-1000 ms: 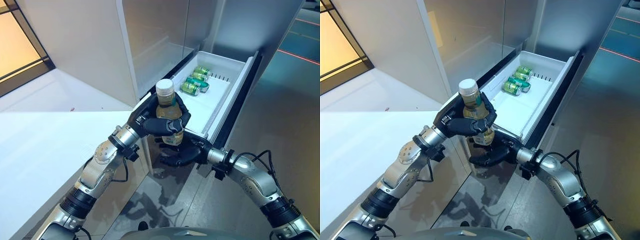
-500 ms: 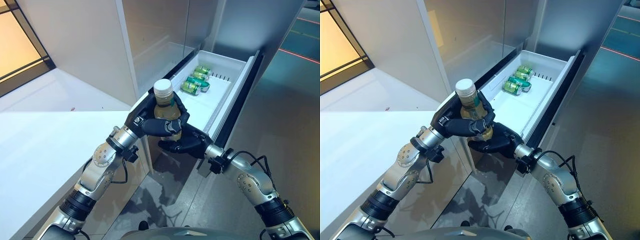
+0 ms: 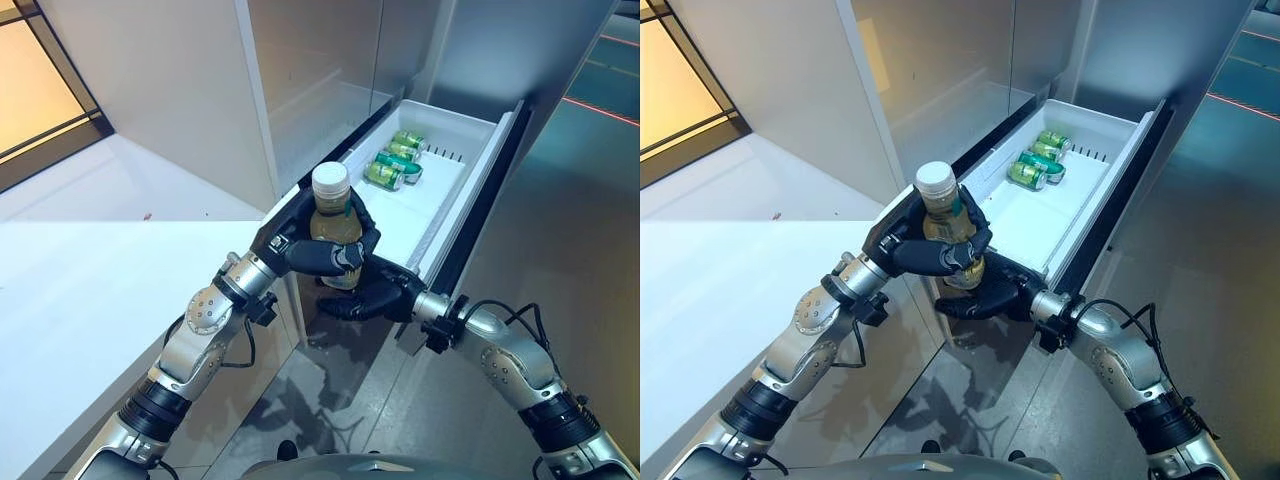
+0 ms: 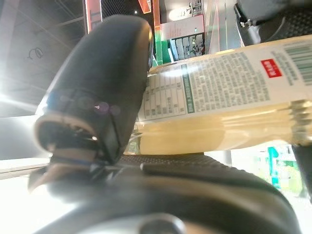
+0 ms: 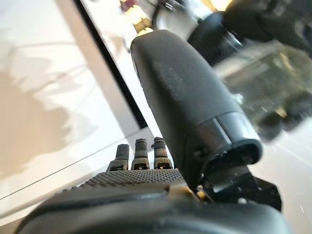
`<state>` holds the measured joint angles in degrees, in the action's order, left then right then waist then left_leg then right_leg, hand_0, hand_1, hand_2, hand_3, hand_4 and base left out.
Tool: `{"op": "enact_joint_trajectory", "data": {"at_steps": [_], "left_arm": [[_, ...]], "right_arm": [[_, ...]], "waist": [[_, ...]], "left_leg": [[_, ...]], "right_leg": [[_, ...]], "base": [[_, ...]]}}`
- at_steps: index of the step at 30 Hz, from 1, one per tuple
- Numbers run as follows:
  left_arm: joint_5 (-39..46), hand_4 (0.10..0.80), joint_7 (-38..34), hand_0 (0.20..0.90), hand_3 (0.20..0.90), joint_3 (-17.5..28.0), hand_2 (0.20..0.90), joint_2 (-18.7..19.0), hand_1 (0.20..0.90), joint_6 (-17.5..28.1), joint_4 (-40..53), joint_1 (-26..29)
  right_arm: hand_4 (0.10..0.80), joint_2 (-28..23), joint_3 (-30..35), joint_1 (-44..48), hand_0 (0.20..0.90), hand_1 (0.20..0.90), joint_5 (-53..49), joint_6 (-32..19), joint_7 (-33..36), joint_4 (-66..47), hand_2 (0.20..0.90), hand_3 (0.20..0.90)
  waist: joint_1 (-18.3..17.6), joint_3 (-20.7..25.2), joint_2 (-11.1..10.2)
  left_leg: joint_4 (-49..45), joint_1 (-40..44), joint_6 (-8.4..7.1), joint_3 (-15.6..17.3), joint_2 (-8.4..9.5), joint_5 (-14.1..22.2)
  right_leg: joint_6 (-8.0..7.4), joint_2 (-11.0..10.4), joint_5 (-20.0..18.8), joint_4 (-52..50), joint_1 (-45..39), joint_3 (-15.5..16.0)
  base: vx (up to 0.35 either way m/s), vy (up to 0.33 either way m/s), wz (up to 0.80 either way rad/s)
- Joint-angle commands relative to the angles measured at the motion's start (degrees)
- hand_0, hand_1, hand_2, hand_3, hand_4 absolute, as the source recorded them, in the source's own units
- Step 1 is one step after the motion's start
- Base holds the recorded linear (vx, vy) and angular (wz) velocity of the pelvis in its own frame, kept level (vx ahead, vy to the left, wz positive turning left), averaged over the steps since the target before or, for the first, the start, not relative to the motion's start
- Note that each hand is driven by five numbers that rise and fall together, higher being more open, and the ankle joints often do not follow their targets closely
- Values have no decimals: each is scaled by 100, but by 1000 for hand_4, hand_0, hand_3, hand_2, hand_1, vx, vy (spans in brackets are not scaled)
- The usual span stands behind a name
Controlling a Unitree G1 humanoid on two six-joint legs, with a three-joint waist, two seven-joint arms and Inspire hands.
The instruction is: Put drinks into fridge and close the fridge
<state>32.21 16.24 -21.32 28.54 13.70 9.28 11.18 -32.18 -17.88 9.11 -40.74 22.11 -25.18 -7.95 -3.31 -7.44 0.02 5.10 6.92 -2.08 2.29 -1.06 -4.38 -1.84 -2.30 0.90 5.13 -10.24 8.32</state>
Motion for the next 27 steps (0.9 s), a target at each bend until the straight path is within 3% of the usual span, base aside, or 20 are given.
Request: {"op": "enact_joint_trajectory", "data": {"at_steps": [1,15,27], "left_arm": [[584,100,-31,300,200,-96,300,-222,300,493,105,850],[499,100,-25,300,200,-234,300,-445,300,237,-129,781],[217,100,-247,300,200,-198,300,-492,300,424,-213,661]], "right_arm": [[800,169,7,934,900,900,17,-619,-282,-689,900,900],[800,361,-216,1201,900,900,-204,-447,-139,-746,900,900],[800,766,-35,1017,900,900,-1340,-583,670,-620,900,900]], "waist": [[56,368,-105],[113,356,-106],[151,322,-94]], "left_leg": [[-44,226,340,239,382,703],[-76,219,331,302,363,700],[-104,247,313,392,334,715]], "right_leg": [[-149,323,236,-477,326,-107],[-122,336,266,-475,290,-24],[-118,304,273,-463,236,134]], "base": [[0,0,0],[2,-1,-1],[0,0,0]]}}
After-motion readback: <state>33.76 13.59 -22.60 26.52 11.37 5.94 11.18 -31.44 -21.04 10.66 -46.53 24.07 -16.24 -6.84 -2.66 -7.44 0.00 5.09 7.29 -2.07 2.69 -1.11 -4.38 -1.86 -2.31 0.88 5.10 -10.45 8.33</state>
